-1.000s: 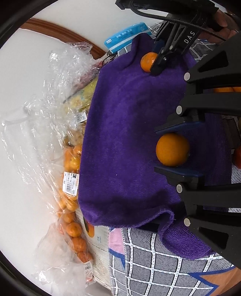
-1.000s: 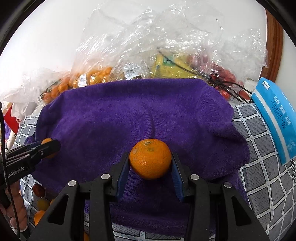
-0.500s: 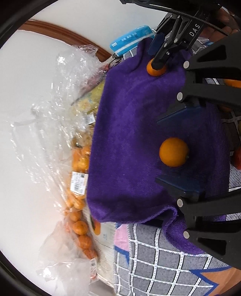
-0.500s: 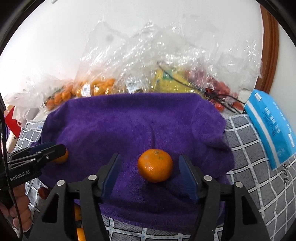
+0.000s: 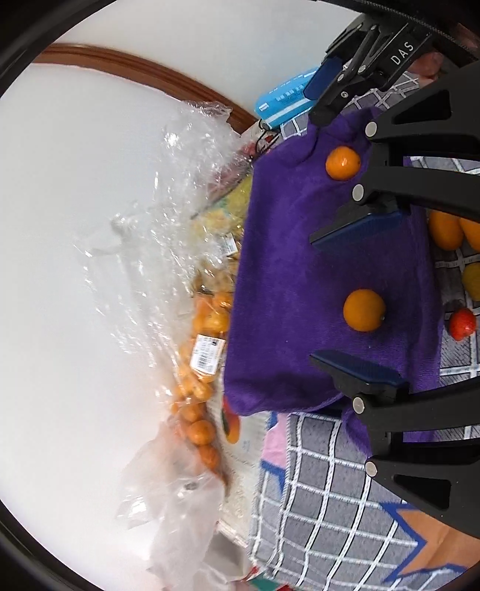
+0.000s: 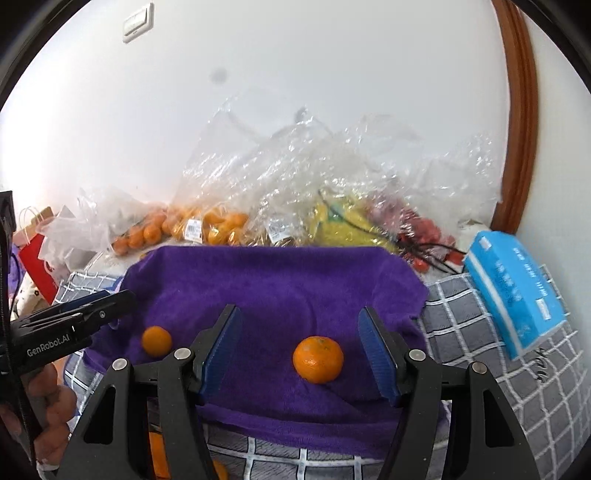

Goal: Organize fruits
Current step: 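Open both grippers to release the oranges on the towel and withdraw, then grasp a large orange with the right gripper while the left gripper approaches the red tomato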

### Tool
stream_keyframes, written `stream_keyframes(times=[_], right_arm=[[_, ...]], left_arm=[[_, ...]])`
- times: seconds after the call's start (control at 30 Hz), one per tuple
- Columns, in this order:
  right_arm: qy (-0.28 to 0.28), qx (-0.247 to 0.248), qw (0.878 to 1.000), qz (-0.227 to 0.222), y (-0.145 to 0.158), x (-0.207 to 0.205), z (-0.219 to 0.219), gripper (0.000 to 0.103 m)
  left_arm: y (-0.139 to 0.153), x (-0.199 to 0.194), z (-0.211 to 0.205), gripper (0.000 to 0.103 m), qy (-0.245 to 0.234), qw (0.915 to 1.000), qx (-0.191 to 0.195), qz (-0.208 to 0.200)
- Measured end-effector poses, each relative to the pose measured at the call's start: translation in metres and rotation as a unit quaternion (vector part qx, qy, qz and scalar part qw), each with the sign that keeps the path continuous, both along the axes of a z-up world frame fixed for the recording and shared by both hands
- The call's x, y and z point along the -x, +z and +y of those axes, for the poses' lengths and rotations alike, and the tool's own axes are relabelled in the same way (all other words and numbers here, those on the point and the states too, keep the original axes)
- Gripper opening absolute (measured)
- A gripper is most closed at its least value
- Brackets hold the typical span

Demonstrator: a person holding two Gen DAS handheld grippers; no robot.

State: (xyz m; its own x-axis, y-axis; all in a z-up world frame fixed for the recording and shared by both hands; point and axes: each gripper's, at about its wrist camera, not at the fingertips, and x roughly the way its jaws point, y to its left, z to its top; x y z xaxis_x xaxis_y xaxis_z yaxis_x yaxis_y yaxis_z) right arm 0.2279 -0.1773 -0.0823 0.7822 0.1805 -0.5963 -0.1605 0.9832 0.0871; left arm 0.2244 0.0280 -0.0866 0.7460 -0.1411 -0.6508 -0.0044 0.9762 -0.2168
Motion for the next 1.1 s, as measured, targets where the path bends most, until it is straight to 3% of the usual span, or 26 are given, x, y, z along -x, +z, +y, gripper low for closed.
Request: stream_keyframes(times=[0.23, 0.47, 0.9, 1.1], right_arm=[[-0.004, -0.01, 1.0, -0.002, 0.028, 0.04, -0.002, 0.065], [0.006, -0.016, 1.0, 0.005, 0.041, 0.085, 0.005, 0.065], [0.017, -0.021, 0.999, 0.039, 0.033, 0.136, 0.019, 0.065], [0.025, -0.013, 0.999, 0.034, 0.027, 0.149, 0.029, 0.065]], left_arm=[[0.03, 0.035, -0.01, 0.054, -0.031, 0.9994, -0.004, -0.013], [0.042, 0.074, -0.015, 0.054, -0.05, 0.9986, -0.008, -0.014], [0.044, 0.128, -0.007, 0.054, -0.039, 0.999, -0.015, -0.014], [0.039, 0.14, 0.003, 0.054, -0.033, 0.9993, -0.012, -0.009]])
